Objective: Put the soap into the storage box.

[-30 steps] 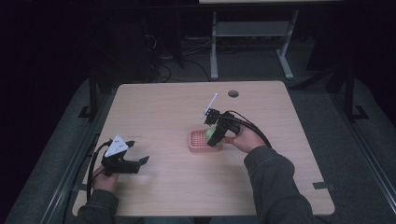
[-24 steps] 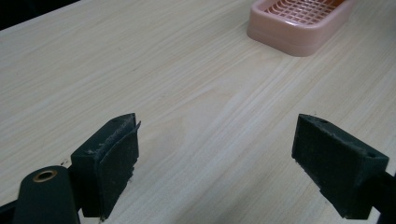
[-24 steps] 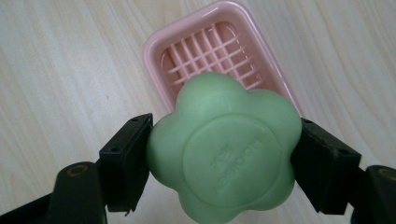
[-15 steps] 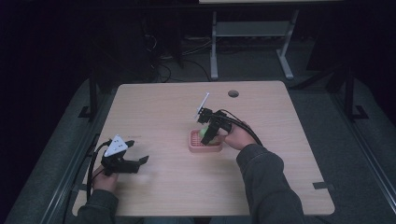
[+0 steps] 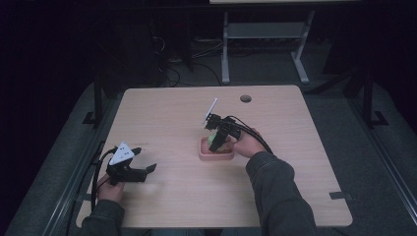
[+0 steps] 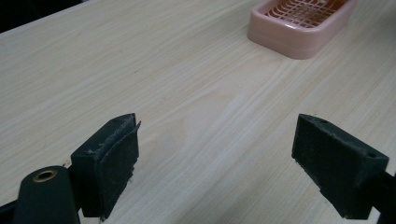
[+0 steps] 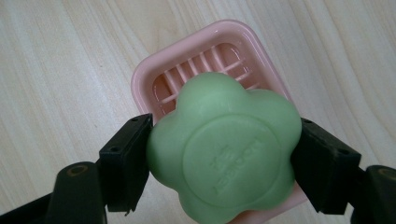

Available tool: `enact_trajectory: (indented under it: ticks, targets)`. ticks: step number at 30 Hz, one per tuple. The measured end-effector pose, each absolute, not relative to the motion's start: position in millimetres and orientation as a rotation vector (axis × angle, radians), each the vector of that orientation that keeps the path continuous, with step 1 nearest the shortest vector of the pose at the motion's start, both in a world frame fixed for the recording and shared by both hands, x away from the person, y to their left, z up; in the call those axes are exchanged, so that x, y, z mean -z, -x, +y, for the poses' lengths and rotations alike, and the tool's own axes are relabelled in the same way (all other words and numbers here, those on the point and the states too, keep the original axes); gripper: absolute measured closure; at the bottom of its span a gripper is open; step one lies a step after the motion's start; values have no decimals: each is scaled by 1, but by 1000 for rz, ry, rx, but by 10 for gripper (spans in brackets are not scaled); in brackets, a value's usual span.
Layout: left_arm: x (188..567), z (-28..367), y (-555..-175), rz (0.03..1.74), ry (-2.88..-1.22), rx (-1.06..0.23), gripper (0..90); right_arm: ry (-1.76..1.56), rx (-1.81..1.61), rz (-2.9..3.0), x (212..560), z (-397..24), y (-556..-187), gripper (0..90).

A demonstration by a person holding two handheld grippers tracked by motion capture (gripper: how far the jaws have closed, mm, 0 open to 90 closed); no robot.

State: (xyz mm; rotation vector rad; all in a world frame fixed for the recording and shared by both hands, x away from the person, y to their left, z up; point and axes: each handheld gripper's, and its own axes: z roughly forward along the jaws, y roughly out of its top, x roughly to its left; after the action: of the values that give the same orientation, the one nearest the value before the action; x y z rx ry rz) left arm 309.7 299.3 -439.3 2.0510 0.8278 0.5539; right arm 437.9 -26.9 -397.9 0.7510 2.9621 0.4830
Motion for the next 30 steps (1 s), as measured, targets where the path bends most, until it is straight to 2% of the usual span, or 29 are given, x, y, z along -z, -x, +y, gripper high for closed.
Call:
enact_trajectory:
  ticks: [30]
  targets:
    - [440,299,-310,826,-2051,-550,144,-781,-453,2964,413,-23,-445,262]
